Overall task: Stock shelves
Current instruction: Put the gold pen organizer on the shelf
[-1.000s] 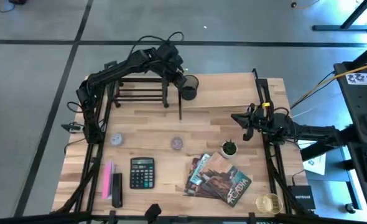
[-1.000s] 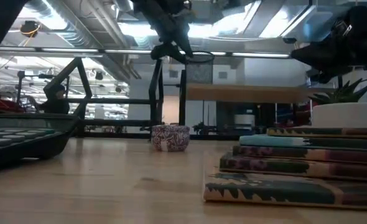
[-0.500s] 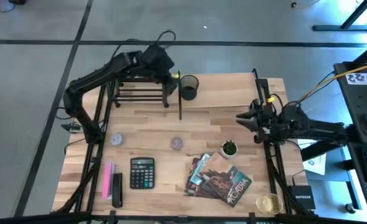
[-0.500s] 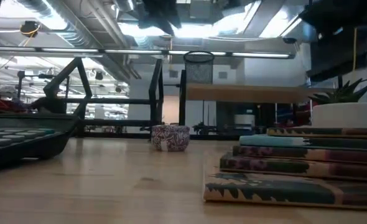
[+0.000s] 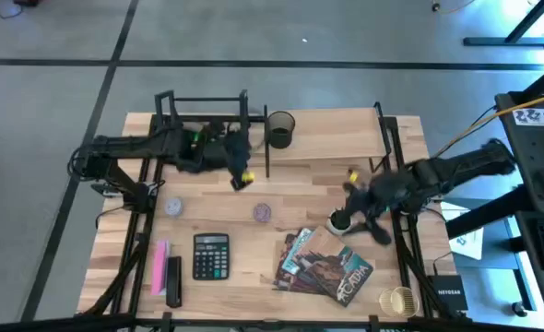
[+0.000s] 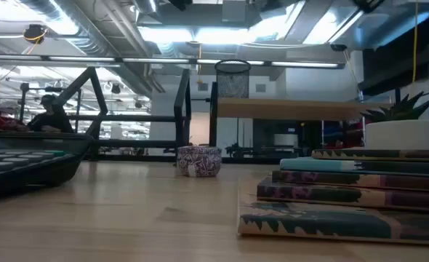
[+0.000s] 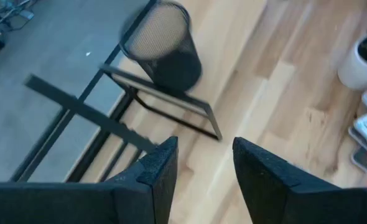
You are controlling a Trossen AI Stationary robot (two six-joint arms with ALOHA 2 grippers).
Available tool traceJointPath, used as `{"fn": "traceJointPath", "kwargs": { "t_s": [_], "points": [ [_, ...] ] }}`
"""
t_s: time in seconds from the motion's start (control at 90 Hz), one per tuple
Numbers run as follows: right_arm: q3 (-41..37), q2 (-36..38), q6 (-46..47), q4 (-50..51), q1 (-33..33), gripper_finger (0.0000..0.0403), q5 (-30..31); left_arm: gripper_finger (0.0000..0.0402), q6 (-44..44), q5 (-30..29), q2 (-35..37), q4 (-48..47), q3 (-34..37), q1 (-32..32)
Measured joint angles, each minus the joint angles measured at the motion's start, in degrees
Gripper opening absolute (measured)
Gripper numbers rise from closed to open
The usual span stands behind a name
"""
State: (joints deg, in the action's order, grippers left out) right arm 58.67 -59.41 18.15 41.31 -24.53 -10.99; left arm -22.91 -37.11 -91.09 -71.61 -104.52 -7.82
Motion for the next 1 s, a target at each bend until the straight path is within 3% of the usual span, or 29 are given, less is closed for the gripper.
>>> {"fn": "traceJointPath", "kwargs": {
  "t_s": [0.133, 0.289, 0.467, 0.611, 0.733, 1.0],
  "points": [
    [8.1, -9.3, 9.73, 14.03, -9.59, 0.0151, 2.73, 0.0137, -5.1, -0.91, 0.0, 0.17, 3.86, -5.14],
    [11.23, -15.73, 20.91, 22.17, -17.52, 0.0157, 0.1, 0.0137, -8.94, -4.28, 0.0, 2.99, 10.26, -9.14],
    [10.3, -18.28, 31.84, 22.31, -27.18, 0.0194, -2.95, 0.0137, -12.86, -5.74, 0.0, 9.86, 18.34, -11.91],
    [10.3, -19.68, 37.6, 22.55, -34.13, 0.0231, -1.51, 0.0137, -13.29, -5.6, -0.02, 17.03, 23.41, -13.39],
    [10.3, -22.75, 40.51, 21.65, -38.91, 0.024, 0.0, 0.0137, -13.29, -5.52, -0.02, 21.52, 25.89, -14.38],
    [10.26, -33.37, 40.93, 22.69, -41.85, 0.024, 2.59, 0.0137, -12.85, -5.57, -0.12, 26.56, 27.44, -15.83]
  ]
}}
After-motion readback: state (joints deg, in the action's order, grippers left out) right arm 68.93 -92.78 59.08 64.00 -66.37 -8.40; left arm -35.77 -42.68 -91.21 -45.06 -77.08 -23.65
